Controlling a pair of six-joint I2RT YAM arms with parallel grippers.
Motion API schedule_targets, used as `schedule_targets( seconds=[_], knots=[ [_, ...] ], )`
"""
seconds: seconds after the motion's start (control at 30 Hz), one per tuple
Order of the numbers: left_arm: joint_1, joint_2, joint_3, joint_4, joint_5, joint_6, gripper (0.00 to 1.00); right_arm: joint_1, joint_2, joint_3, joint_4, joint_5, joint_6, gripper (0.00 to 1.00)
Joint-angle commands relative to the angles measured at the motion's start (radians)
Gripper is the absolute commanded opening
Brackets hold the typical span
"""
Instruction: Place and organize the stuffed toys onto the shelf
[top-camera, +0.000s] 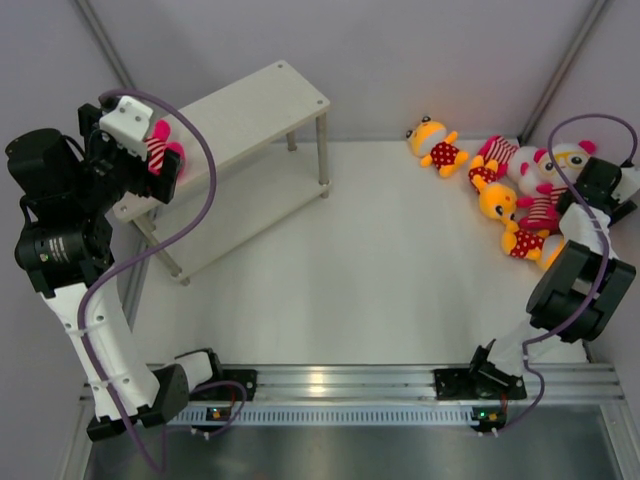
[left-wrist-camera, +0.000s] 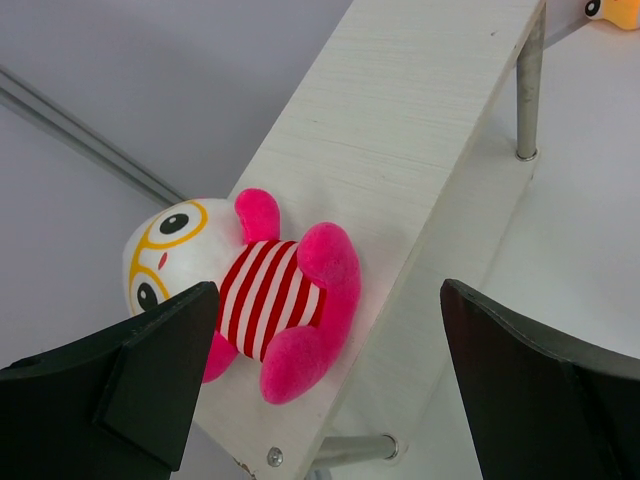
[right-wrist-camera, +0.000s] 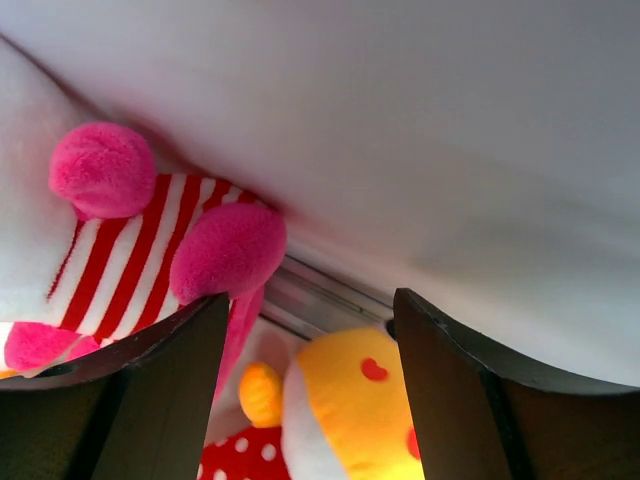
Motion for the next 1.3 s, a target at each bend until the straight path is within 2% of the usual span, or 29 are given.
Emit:
schedule_targets(
  seconds=[0.0, 0.13, 0.27, 0.33, 0.53, 0.57, 0.63, 0.67, 0.8, 0.97, 1.27],
  knots=[
    [0.005, -0.016, 0.017, -0.003, -0.004, 0.014, 0.98, -0.002, 0.034, 0.067, 0.061, -0.087, 0.002, 0.68],
    [0.007, -0.013, 0.016, -0.002, -0.001, 0.015, 0.98, -0.002, 0.017, 0.029, 0.142, -0.164, 0.007, 0.72],
    [0.005, -0.016, 0.011, -0.003, 0.003, 0.021, 0.98, -0.002, 0.054, 0.084, 0.126, -0.199, -0.021, 0.80],
    [0.006, -0.015, 0.010, -0.007, 0.002, 0.027, 0.98, -0.002, 0.069, 0.104, 0.116, -0.192, -0.012, 0.78],
    [0.008, -0.018, 0.011, -0.011, 0.003, 0.034, 0.98, -0.002, 0.126, 0.146, 0.024, -0.091, 0.030, 0.52],
    [0.007, -0.018, 0.011, -0.011, 0.002, 0.034, 0.98, -0.003, 0.135, 0.152, 0.009, -0.068, 0.035, 0.39],
    [0.008, -0.019, 0.010, -0.013, 0.005, 0.032, 0.98, -0.009, 0.159, 0.169, -0.009, -0.063, 0.033, 0.20],
    [0.008, -0.019, 0.008, -0.014, 0.013, 0.032, 0.98, -0.013, 0.163, 0.175, -0.019, -0.069, 0.032, 0.00],
    [0.007, -0.022, 0.001, -0.022, 0.040, 0.032, 0.98, -0.020, 0.075, 0.140, -0.005, -0.124, 0.034, 0.00],
    [0.008, -0.019, -0.036, -0.019, 0.072, 0.038, 0.98, -0.010, -0.164, 0.106, -0.009, -0.238, 0.081, 0.00],
    [0.006, -0.022, -0.108, -0.020, 0.147, 0.054, 0.98, 0.151, -0.461, 0.089, -0.094, -0.414, 0.173, 0.00]
  ],
)
